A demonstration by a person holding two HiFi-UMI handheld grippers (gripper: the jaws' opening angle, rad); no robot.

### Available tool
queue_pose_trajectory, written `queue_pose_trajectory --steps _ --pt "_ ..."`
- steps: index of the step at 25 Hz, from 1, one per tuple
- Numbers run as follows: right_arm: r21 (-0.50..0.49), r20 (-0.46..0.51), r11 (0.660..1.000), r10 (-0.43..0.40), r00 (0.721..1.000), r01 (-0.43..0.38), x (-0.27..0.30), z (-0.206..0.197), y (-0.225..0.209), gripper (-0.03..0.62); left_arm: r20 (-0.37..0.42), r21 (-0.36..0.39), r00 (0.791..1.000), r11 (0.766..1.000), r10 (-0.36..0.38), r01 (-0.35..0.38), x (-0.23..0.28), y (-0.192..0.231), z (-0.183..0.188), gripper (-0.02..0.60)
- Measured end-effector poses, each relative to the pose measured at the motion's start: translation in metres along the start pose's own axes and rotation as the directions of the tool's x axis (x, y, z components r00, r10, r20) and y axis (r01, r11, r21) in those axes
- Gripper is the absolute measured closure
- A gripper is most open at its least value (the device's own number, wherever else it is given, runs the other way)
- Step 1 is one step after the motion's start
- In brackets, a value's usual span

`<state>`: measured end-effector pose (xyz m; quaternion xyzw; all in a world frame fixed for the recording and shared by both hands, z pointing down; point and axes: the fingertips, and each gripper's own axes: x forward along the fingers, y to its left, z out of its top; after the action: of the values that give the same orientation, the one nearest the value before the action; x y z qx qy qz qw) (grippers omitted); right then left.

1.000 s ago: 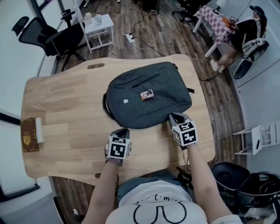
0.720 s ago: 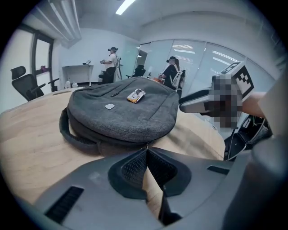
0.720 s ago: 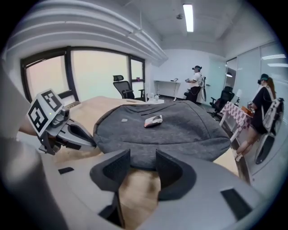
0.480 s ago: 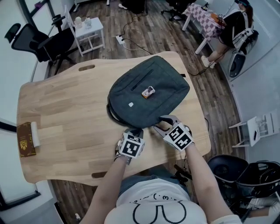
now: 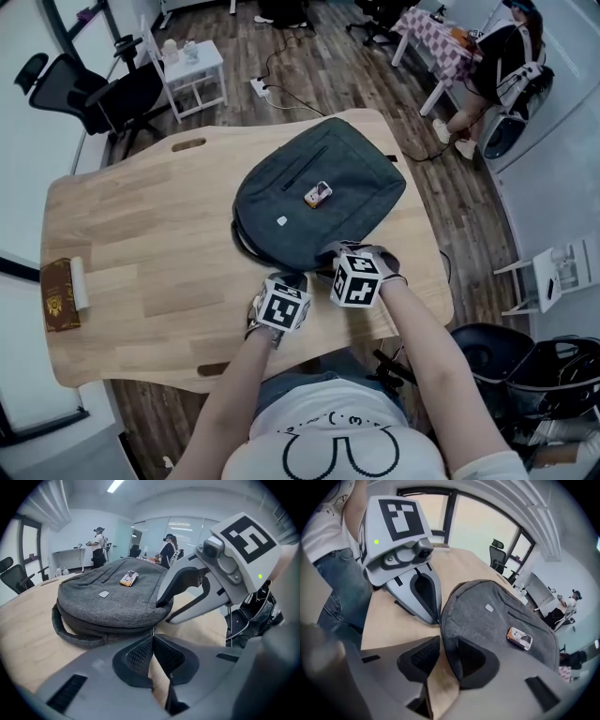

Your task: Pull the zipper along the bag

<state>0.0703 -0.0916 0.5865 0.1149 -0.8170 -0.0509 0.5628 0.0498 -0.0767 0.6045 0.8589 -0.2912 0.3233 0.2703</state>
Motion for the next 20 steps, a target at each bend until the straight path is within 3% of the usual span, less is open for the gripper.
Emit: queue_pose_trajectory --steps 1,3,8,20 --pt "-0.027 -0.024 1.000 0.001 1.000 -0.001 0.003 -0.002 0.000 0.451 0.000 -0.001 1.000 1.000 0.007 -0.007 0.000 0.001 -0.001 0.565" --pt "-0.038 -0.053 0.999 0.013 0.998 -0.015 0.007 -0.005 0.000 0.470 0.001 -0.005 1.000 1.000 0.019 -0.019 -0.001 0.001 -0.003 0.565" --pt "0.022 -0.020 0.999 0.034 0.999 -0.033 0.007 -0.004 0.000 0.474 0.008 -0.023 1.000 1.000 0.000 0.000 -0.011 0.004 -0.002 0.565" --pt "0.026 -0.009 0.999 0.048 0.999 -0.048 0.006 -0.011 0.003 0.477 -0.011 0.049 0.999 0.998 0.046 -0.046 -0.030 0.032 -0.011 0.565"
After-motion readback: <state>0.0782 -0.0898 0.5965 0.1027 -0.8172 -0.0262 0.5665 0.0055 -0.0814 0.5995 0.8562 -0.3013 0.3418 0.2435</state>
